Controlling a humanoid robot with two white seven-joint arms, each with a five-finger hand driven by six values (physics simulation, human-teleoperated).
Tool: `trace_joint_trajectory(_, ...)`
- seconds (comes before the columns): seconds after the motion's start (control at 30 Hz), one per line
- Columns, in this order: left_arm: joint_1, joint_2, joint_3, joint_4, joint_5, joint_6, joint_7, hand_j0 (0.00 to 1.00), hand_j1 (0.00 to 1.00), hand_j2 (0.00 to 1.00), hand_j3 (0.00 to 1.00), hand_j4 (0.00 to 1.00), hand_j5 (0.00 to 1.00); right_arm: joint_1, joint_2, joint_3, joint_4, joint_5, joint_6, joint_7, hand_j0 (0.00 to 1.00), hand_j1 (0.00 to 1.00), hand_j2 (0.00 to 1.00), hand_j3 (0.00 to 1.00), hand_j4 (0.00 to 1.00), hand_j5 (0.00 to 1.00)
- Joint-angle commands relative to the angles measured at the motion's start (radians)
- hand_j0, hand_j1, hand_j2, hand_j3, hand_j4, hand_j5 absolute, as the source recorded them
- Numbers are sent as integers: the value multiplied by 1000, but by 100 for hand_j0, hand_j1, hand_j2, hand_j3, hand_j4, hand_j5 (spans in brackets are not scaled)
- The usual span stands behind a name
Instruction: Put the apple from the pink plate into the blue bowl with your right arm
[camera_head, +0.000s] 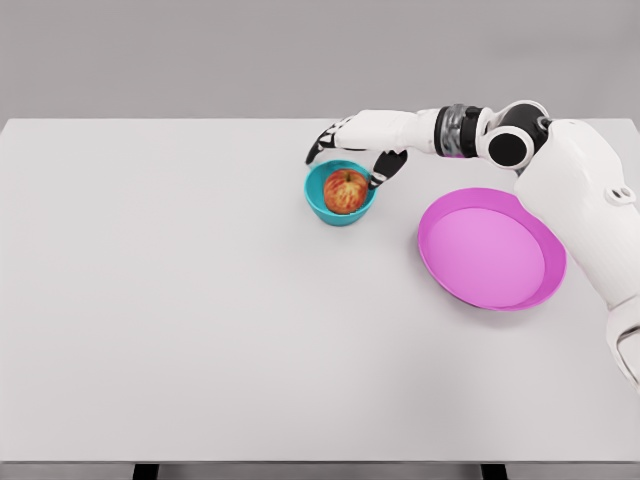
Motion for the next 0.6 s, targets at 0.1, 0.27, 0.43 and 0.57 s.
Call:
trace_joint_trajectory(0.1, 0, 0, 0, 0, 1, 0, 0, 100, 100, 100, 100, 100, 100, 0, 5, -1, 0, -5, 3, 0, 100, 100, 100, 100, 100, 100)
trace_joint_trajectory(0.27, 0, 0, 0, 0, 1, 0, 0, 100, 100, 100, 100, 100, 100, -5, 1, -11, -12, -6, 3, 0, 100, 100, 100, 100, 100, 100)
trace_joint_trajectory(0.43, 0, 0, 0, 0, 1, 0, 0, 100, 100, 100, 100, 100, 100, 37, -146, -137, -228, -25, 3, 0, 100, 100, 100, 100, 100, 100)
trace_joint_trajectory(0.57, 0, 0, 0, 0, 1, 0, 0, 100, 100, 100, 100, 100, 100, 138, -246, -292, -277, -66, 3, 0, 100, 100, 100, 100, 100, 100)
